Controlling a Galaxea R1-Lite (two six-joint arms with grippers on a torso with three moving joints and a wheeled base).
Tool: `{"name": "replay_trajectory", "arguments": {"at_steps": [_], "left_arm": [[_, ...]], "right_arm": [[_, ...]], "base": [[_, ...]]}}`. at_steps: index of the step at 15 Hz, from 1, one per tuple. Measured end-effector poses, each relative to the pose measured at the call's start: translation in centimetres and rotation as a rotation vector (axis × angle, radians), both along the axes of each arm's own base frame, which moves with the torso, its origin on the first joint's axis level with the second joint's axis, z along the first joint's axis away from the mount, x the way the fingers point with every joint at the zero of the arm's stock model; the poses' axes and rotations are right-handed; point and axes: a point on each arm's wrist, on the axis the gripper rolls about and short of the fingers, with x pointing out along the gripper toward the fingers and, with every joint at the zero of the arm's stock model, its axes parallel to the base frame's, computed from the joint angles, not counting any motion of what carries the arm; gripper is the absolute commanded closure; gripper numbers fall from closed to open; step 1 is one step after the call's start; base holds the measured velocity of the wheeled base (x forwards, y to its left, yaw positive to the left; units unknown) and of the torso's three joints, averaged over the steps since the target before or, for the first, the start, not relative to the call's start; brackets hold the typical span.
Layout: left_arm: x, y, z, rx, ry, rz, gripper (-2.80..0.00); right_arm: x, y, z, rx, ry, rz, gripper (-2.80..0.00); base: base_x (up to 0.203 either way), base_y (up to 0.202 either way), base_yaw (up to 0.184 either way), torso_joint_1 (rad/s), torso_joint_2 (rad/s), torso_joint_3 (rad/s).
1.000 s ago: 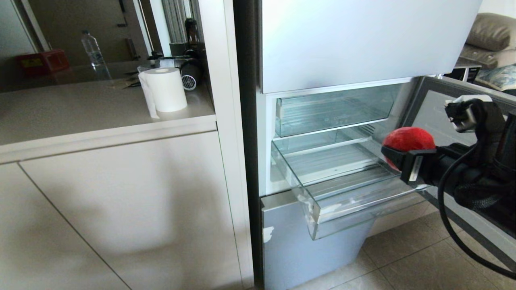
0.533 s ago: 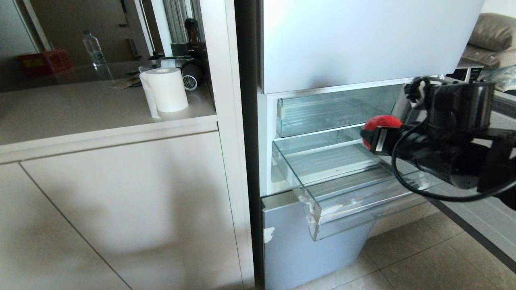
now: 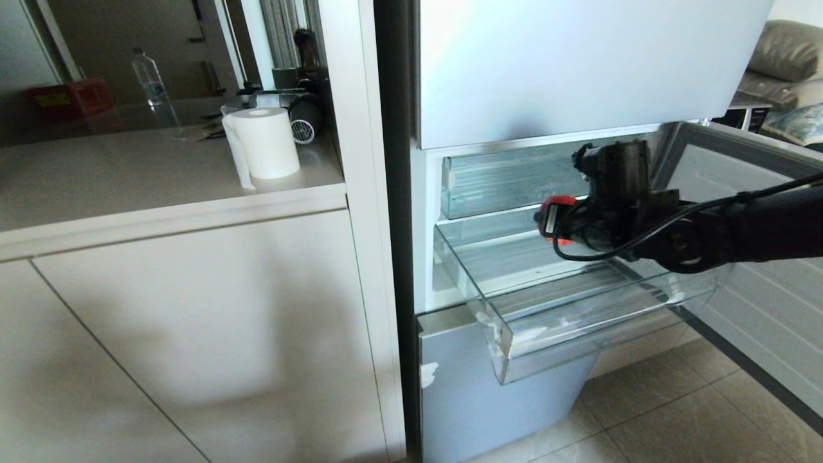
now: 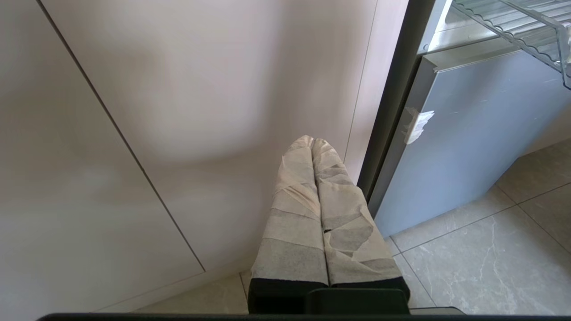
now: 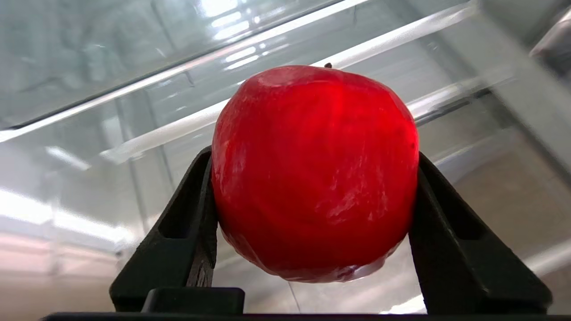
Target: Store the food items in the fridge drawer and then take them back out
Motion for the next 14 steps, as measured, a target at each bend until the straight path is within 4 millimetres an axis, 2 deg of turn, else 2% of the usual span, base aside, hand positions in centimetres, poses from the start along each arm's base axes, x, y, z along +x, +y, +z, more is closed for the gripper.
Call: {"name": "replay_trajectory", "arguments": {"at_steps": [5, 6, 9, 14], "left_arm": [[0.0, 0.0, 0.0, 0.000, 0.000, 0.000, 0.00], [0.0, 0.0, 0.0, 0.000, 0.000, 0.000, 0.00], [0.0, 0.0, 0.0, 0.000, 0.000, 0.000, 0.00], [0.0, 0.0, 0.0, 0.000, 0.000, 0.000, 0.00]], "right_arm": [[4.2, 0.6, -3.6, -0.004, 0.034, -0.021, 0.00], [4.7, 0.5, -4.2, -0.005, 0.043, -0.026, -2.80], [5.5, -0.3, -5.3, 0.014, 0.066, -0.017, -2.80], [5.6, -0.6, -5.7, 0.044, 0.076, -0.022, -2.80]], "base": [[0.000, 0.000, 0.000, 0.000, 0.00, 0.000], [0.000, 0.000, 0.000, 0.000, 0.00, 0.000], [0.000, 0.000, 0.000, 0.000, 0.00, 0.000], [0.000, 0.000, 0.000, 0.000, 0.00, 0.000]]}}
